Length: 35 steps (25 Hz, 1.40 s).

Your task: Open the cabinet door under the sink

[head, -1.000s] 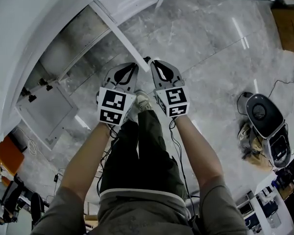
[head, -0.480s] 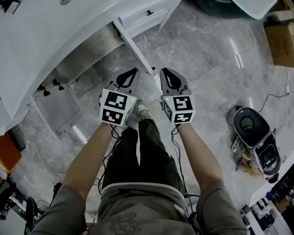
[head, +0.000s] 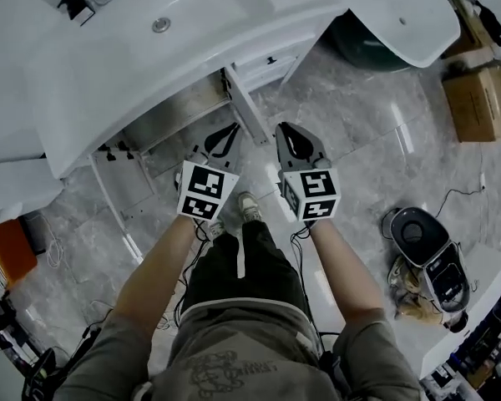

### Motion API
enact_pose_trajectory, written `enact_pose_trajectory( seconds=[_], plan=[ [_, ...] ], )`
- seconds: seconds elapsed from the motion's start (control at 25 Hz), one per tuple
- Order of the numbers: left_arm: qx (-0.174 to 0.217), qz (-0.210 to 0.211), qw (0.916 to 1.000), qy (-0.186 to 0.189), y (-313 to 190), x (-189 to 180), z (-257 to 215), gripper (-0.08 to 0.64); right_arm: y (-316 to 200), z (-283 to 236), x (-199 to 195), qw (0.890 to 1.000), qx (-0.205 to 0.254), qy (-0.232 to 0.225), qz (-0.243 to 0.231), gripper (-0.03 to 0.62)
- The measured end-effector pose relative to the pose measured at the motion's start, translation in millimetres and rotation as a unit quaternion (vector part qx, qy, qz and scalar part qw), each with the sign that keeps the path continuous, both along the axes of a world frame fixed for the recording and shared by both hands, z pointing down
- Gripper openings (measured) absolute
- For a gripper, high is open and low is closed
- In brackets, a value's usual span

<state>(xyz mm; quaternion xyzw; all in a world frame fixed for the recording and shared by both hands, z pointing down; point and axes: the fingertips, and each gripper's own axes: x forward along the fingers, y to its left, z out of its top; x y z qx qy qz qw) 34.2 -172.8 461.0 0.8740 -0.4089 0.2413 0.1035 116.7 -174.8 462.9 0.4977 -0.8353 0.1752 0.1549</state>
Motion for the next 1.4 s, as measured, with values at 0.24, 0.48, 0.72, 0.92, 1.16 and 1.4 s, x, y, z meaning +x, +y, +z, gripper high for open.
enact_pose_trajectory(
  seconds=[0.24,0.48,0.72,0.92,1.16,1.4],
  plan=[
    [0.054,-0.021,0.9983,0.009,2.8,-28.7,-80.7,0.026,4.3,-86.6,-31.4,0.999,0.040,-0.012,-0.024,0.039],
    [0.101,-0.046,0.9934,0.031,13.9,-57.3,-160.1,0.026,19.8,-171.7,-67.2,0.995,0.080,-0.025,-0.060,0.040],
    [0.169,-0.057,0.9837,0.021,36.1,-77.7,-228.3,0.026,41.5,-243.2,-106.4,0.984,0.129,-0.034,-0.115,0.040],
    [0.202,-0.075,0.9762,0.026,56.3,-100.7,-267.9,0.026,61.1,-288.2,-137.8,0.972,0.163,-0.046,-0.161,0.040],
    [0.236,-0.118,0.9639,0.034,78.2,-144.1,-313.7,0.026,86.8,-338.8,-182.2,0.952,0.199,-0.073,-0.219,0.040],
    [0.291,-0.160,0.9432,-0.012,109.0,-189.3,-356.2,0.026,117.5,-372.9,-219.5,0.934,0.203,-0.120,-0.270,0.040]
  ],
)
